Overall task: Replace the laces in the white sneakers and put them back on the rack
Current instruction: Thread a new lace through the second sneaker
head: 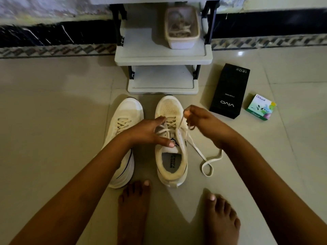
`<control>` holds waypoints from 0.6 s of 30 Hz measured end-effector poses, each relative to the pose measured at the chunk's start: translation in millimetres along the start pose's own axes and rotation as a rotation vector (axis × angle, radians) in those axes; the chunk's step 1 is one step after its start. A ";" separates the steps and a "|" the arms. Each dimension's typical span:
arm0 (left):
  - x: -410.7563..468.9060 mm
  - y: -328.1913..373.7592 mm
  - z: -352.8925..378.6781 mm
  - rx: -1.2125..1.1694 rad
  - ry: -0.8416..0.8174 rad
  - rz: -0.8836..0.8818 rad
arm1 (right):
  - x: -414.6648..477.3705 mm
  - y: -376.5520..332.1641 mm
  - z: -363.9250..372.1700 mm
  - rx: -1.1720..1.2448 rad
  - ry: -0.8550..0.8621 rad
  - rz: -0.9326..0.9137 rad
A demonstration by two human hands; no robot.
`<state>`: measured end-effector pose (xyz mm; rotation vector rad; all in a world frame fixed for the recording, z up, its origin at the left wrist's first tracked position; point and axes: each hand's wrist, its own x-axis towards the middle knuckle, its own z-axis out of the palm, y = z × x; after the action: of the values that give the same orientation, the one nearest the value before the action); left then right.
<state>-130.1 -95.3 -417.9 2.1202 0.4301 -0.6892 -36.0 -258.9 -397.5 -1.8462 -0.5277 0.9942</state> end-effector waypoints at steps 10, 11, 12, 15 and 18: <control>-2.3 2.2 0.9 0.001 0.010 0.019 | 8.9 23.2 21.2 -0.247 0.199 -0.034; -2.2 1.7 1.1 0.002 0.009 0.012 | 9.3 31.7 24.5 -0.439 0.186 -0.069; -2.0 1.6 1.1 -0.002 0.006 0.006 | 8.7 38.8 26.3 -0.567 0.162 -0.108; -1.7 1.7 1.3 -0.002 0.005 0.003 | 8.7 43.6 24.5 -0.691 0.152 -0.188; -2.1 2.6 1.4 0.008 0.014 0.007 | 14.0 41.8 18.0 -0.789 0.151 -0.220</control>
<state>-130.8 -98.1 -415.7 2.1346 0.4279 -0.6739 -45.0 -258.8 -444.3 -2.4483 -1.1131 0.5115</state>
